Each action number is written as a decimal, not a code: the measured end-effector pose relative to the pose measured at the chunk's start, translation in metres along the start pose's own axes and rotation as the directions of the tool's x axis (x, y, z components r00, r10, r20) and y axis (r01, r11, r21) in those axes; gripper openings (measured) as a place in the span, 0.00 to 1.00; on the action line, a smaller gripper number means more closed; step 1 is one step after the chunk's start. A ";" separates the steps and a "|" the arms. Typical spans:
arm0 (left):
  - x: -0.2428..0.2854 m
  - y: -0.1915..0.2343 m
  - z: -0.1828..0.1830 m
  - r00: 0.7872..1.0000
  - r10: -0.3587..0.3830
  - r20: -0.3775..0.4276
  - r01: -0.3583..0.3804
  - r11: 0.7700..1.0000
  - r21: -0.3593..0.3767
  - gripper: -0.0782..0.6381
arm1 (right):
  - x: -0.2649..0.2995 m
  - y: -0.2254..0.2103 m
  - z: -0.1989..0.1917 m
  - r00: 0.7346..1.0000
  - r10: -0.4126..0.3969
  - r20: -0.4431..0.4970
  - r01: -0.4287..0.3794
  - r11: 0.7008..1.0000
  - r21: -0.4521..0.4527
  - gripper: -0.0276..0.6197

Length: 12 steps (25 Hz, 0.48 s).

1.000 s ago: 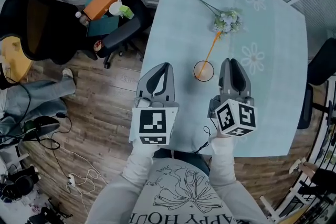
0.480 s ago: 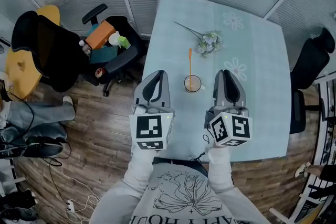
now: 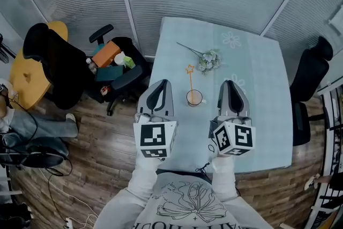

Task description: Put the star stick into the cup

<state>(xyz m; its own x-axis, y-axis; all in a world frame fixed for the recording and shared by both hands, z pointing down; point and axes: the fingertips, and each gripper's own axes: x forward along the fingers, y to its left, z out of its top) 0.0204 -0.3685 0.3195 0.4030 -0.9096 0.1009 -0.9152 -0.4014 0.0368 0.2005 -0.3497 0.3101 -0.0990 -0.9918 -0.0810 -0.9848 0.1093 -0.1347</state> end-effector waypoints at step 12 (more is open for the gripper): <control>-0.015 -0.007 0.016 0.999 -0.002 0.036 0.002 1.000 0.005 0.12 | -0.014 0.006 0.014 1.000 -0.002 0.026 0.003 1.000 -0.007 0.06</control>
<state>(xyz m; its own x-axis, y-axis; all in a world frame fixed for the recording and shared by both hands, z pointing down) 0.0207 -0.3537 0.3020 0.4048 -0.9121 0.0652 -0.9144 -0.4035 0.0322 0.1984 -0.3344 0.2968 -0.0930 -0.9900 -0.1061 -0.9861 0.1063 -0.1276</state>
